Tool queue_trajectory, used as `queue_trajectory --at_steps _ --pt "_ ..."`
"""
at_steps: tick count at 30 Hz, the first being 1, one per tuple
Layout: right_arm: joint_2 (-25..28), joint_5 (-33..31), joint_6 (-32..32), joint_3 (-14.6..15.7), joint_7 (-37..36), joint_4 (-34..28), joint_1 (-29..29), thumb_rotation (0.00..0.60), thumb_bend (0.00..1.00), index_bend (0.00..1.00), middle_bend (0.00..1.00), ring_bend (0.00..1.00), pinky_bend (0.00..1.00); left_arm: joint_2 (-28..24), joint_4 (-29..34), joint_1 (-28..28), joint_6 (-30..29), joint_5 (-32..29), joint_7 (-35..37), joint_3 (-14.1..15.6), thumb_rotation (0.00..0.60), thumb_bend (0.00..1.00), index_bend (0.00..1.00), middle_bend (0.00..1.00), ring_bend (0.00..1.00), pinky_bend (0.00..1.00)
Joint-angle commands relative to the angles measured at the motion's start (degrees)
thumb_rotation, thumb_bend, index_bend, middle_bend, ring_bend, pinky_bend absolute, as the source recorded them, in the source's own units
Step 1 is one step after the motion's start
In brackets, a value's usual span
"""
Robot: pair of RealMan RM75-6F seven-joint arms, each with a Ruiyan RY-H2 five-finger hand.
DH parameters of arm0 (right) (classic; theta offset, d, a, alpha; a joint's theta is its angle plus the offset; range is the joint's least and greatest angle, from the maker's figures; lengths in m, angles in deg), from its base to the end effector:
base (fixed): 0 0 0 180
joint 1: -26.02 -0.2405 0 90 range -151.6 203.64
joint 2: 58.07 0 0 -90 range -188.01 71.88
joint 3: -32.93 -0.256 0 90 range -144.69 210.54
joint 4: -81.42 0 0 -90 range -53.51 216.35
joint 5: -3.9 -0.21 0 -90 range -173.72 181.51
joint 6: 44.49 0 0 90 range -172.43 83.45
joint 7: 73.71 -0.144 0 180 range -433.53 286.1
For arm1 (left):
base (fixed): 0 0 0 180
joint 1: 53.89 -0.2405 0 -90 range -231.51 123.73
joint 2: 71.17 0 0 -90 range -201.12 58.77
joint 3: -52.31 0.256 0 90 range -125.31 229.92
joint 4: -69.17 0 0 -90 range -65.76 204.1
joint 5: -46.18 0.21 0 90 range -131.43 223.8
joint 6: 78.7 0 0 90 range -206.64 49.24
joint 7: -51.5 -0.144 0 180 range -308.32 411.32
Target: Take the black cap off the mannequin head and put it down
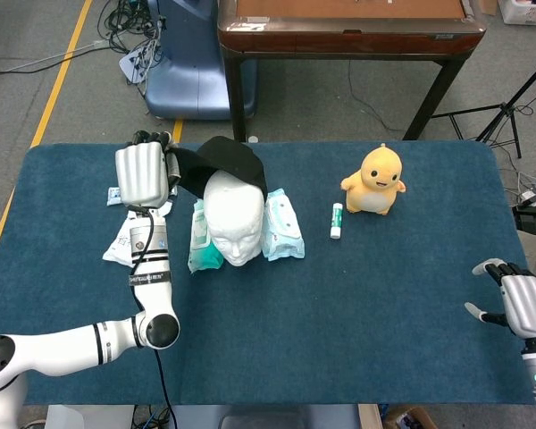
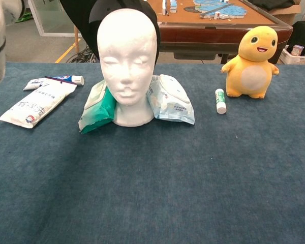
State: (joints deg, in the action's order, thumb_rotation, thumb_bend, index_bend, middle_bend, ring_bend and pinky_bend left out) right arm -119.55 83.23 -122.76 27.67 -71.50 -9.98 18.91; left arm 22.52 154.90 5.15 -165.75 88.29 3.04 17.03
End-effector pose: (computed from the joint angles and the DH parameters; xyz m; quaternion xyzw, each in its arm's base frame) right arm -0.3282 -0.2021 0.1737 0.5948 -0.3953 0.3341 0.6151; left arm -0.0196 0.4202 0.1016 -0.4858 -0.3055 -0.4883 0.6575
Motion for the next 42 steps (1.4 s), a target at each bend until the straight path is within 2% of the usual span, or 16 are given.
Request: queue_trajectory --at_steps 1,19,35,42 --pt "-0.1 0.0 0.1 0.0 0.2 0.0 0.0 0.600 0.08 0.39 0.36 0.34 0.44 -0.4 -0.7 -0.1 0.4 -1.6 -0.7 -0.4 0.600 0.56 0.53 0.49 0.29 0.47" --pt "-0.3 -0.2 0.3 0.1 1.0 -0.1 -0.2 0.600 0.08 0.39 0.36 0.34 0.44 -3.7 -3.7 -2.7 0.4 -2.4 2.3 0.0 0.600 0.56 0.53 0.50 0.29 0.47" --pt "-1.3 -0.8 1.0 0.2 3.7 -0.3 -0.8 0.600 0.08 0.39 0.36 0.34 0.44 -9.1 -2.2 -11.3 -0.8 8.4 14.3 6.5 0.600 0.56 0.53 0.50 0.29 0.47" --pt "-1.7 -1.1 1.4 0.2 4.9 -0.4 -1.1 0.600 0.08 0.39 0.36 0.34 0.44 -9.6 -2.3 -14.0 -0.8 11.9 18.2 8.9 0.600 0.55 0.53 0.50 0.29 0.47"
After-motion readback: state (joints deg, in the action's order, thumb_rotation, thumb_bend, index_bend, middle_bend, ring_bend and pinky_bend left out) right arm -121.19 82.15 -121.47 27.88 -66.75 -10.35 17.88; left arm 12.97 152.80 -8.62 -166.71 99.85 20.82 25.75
